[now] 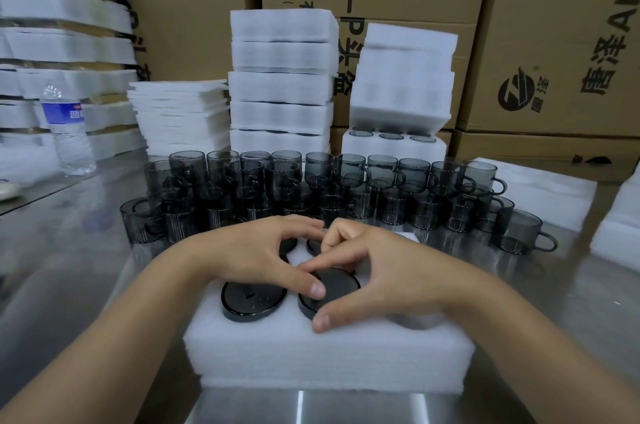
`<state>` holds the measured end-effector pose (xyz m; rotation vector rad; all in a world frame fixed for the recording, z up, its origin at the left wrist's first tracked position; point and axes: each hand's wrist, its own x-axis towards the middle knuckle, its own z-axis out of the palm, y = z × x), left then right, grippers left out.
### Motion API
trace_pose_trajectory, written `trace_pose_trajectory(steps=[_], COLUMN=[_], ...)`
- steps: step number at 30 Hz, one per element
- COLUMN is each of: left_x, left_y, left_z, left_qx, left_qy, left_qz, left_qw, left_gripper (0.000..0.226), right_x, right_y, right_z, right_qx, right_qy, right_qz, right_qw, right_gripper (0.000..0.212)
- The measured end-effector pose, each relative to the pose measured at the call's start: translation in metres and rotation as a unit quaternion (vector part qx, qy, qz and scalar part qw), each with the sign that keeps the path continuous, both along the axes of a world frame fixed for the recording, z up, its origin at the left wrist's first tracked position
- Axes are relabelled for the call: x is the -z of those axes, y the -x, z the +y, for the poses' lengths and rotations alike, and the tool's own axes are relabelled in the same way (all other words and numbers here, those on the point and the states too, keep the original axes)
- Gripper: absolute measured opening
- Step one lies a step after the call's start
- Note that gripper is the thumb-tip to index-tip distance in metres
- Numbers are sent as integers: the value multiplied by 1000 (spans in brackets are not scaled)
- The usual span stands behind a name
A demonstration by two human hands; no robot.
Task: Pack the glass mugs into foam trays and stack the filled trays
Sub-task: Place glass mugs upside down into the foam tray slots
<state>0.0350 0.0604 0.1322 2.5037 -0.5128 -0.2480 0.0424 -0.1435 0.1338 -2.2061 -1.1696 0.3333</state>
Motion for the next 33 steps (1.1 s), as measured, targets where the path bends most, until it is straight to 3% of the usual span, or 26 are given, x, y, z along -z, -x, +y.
trace_pose_trajectory(steps=[13, 18, 21, 24, 27, 30, 33], left_x=[4, 4, 5, 12, 20, 23, 16], left_y=[-4, -5, -8, -19, -31, -39, -43], left_z=[1, 3, 4, 6, 5, 3, 2], left_qx=[-3, -26, -41, -123, -164, -151, -177], left_qy=[-21, 68, 176, 226, 134, -56, -149], left_qz=[-11, -31, -53, -143, -230, -264, -360], left_qw=[1000, 997, 982, 956, 950, 951, 904], left_gripper=[88, 69, 44, 33, 47, 53, 42], right_x=[-8, -7, -6, -6, -6, -6, -6], right_y=[-4, -5, -7, -9, -8, -9, -9], right_z=[-8, -9, -9, -8, -8, -8, -7], right_qx=[-6, -9, 9, 13, 11, 11, 10], right_qy=[47, 53, 61, 62, 65, 58, 55], right_qz=[9, 4, 2, 4, 7, 15, 19], right_qw=[999, 999, 998, 998, 998, 998, 998], right_gripper=[45, 40, 52, 56, 57, 54, 52])
